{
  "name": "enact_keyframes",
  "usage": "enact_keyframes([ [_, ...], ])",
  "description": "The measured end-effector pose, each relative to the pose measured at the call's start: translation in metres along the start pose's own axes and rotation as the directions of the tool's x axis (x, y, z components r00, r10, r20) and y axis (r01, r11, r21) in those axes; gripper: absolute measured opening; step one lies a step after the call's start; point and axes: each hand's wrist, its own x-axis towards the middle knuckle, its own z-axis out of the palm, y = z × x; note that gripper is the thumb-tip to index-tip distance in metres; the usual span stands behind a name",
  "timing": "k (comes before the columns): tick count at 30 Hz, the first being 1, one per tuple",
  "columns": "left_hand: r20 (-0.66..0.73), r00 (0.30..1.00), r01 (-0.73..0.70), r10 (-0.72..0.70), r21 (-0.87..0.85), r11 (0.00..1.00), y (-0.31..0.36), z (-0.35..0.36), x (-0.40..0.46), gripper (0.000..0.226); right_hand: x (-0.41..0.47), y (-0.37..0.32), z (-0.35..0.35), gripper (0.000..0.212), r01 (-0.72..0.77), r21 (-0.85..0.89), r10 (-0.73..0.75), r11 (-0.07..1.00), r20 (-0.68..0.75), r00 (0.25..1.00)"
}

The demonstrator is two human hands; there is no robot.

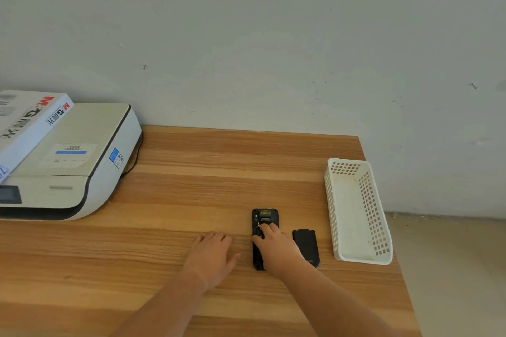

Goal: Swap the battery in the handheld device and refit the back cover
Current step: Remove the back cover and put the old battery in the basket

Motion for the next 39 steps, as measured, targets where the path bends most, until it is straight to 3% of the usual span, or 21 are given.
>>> enact_keyframes([
  [13,0.015,1.0,-0.006,0.006,0.014,1.0,0.003,0.003,0.001,0.054,0.005,0.007,-0.003,0.058,0.094,-0.065,-0.091,0.993,0.047,0.995],
  [23,0.012,1.0,-0.011,0.011,0.029,1.0,0.004,-0.002,0.005,0.048,0.0,0.017,-0.009,0.06,0.071,0.09,-0.073,0.993,0.022,0.997],
  [25,0.011,1.0,-0.016,0.015,0.029,0.999,0.005,-0.004,0.007,0.047,-0.004,0.015,-0.009,0.062,0.013,0.172,-0.013,0.985,-0.003,1.0],
  [30,0.008,0.999,-0.031,0.031,0.034,0.999,0.005,-0.008,0.009,0.049,-0.007,-0.008,-0.009,0.054,-0.325,0.421,0.358,0.847,-0.001,0.934],
  [39,-0.005,1.0,-0.021,0.021,0.031,0.999,0.0,-0.009,0.006,0.048,0.007,-0.029,-0.011,0.049,-0.55,0.493,0.545,0.674,0.172,0.821],
])
